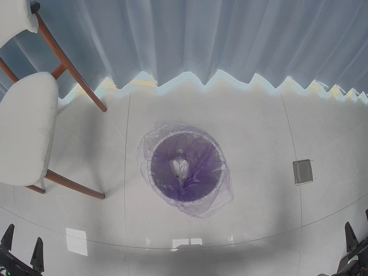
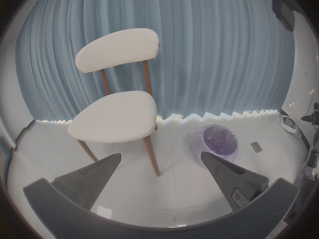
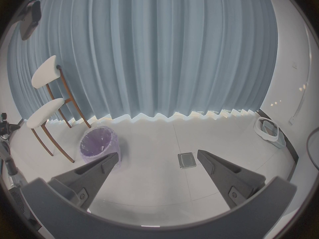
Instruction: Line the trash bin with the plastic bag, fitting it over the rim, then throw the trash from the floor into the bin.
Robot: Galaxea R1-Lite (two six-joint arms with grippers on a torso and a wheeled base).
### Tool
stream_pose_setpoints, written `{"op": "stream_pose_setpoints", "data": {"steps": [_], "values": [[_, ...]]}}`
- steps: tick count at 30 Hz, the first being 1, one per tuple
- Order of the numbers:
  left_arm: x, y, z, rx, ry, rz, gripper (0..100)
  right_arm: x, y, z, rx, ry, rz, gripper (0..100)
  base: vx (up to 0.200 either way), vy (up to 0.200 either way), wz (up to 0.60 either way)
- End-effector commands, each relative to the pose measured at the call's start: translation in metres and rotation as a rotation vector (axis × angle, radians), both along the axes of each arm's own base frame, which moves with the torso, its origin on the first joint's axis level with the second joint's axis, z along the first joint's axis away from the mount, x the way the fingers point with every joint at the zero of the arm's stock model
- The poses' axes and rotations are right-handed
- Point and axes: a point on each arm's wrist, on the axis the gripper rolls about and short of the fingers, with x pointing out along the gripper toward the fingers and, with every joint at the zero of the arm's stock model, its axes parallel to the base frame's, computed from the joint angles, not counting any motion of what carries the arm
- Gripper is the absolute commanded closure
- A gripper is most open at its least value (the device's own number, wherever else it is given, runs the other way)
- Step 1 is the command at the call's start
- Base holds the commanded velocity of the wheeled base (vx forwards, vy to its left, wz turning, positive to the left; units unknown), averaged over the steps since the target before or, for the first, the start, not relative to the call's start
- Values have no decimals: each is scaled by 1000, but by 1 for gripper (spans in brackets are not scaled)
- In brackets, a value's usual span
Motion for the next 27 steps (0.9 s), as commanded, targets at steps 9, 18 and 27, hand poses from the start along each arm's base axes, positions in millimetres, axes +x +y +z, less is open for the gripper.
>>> {"op": "stream_pose_setpoints", "data": {"steps": [9, 18, 27], "values": [[-2, -2, -5, 9, -25, -44, 0, 1, 5, -4, -15, 29, 212, 0, 0, 0, 0], [-2, 2, -5, 4, -21, 123, 0, 0, 2, -3, -21, 62, -19, 0, 0, 0, 0], [-2, 2, -5, -54, -28, 109, 0, -1, 6, -11, -21, 61, 41, 0, 0, 0, 0]]}}
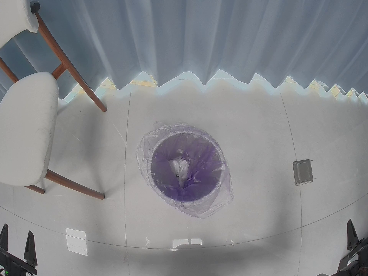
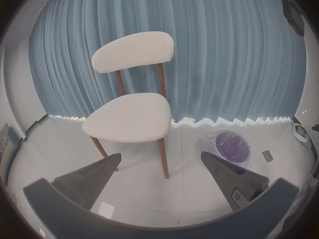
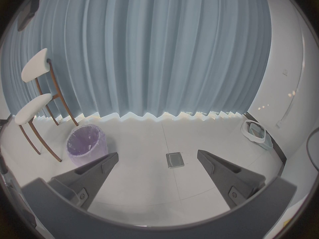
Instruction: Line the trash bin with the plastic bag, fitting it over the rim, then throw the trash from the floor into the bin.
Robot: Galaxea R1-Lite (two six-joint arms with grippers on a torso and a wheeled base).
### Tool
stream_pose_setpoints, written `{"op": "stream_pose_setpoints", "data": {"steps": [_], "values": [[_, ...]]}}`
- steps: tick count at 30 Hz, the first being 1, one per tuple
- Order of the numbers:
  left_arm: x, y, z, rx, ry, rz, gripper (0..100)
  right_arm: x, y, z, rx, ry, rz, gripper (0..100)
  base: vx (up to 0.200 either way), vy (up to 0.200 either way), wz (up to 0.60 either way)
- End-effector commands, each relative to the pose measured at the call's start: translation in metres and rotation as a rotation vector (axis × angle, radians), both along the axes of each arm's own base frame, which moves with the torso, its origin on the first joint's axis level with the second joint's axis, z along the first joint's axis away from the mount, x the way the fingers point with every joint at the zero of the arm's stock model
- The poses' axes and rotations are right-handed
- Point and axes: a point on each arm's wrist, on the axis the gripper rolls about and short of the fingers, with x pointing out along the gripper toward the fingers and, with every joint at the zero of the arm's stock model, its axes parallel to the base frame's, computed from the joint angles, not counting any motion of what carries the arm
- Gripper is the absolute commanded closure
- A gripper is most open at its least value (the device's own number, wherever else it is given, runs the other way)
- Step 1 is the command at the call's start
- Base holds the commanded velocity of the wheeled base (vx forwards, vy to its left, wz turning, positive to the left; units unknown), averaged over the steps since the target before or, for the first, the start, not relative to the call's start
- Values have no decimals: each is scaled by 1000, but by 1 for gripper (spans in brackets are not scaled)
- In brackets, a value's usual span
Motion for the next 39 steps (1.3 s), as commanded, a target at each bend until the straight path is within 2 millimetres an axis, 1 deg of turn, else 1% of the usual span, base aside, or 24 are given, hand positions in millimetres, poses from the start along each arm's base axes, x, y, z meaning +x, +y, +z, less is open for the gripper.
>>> {"op": "stream_pose_setpoints", "data": {"steps": [1, 3, 5, 7, 11, 39], "values": [[0, -1, -5, -4, 5, -37, 0, -2, 3, -10, 10, 48, 189, 0, 0, 0, 0], [1, -2, -6, -10, 16, -113, 0, -3, 2, -9, -3, 27, 216, 0, 0, 0, 0], [1, -4, -9, 8, 43, -175, 0, -4, 2, -9, -8, 19, 205, 0, 0, 0, 0], [1, -4, -10, 16, 57, -175, 0, -5, 2, -10, 1, -2, 188, 0, 0, 0, 0], [1, -4, -10, 23, 55, -168, 0, -6, 1, -10, 37, -31, 98, 0, 0, 0, 0], [1, -4, -10, 24, 58, -168, 0, -6, 1, -10, 16, -34, 116, 0, 0, 0, 0]]}}
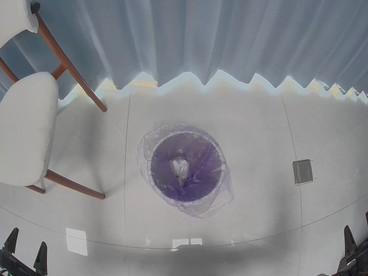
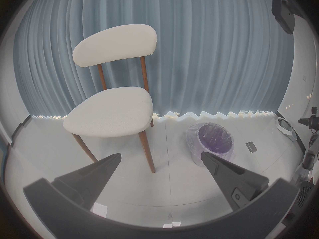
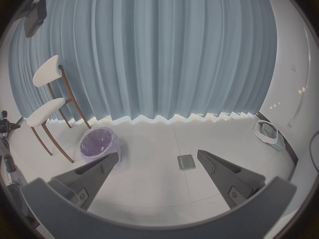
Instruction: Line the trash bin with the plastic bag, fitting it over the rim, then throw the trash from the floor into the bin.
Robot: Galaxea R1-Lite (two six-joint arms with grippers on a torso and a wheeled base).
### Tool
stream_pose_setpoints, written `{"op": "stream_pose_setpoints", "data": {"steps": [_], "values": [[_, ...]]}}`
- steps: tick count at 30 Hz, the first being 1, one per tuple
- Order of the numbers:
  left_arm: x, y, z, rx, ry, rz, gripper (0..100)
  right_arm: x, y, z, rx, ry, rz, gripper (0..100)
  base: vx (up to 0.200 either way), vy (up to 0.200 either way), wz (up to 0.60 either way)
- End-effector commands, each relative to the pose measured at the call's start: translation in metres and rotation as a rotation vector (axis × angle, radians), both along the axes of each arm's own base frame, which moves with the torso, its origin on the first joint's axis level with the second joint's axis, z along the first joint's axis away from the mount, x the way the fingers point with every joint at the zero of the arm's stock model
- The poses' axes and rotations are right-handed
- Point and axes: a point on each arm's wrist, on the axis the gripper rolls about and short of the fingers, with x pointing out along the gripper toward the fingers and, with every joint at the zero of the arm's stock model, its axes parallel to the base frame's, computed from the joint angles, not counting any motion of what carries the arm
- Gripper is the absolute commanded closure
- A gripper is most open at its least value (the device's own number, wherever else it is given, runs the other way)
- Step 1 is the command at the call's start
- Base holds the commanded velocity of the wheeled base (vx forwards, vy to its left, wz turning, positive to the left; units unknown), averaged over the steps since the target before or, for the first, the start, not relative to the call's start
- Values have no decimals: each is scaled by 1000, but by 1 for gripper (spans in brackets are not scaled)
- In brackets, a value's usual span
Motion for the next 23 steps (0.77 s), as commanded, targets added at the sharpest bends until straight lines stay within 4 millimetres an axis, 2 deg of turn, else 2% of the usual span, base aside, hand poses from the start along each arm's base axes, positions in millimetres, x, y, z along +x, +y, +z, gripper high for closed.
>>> {"op": "stream_pose_setpoints", "data": {"steps": [1, 23], "values": [[0, 0, -5, 0, 3, 0, 0, 0, 0, -5, 0, 4, 1, 0, 0, 0, 0], [0, 0, -5, 0, 3, 0, 0, 0, 0, -5, -2, 4, 2, 0, 0, 0, 0]]}}
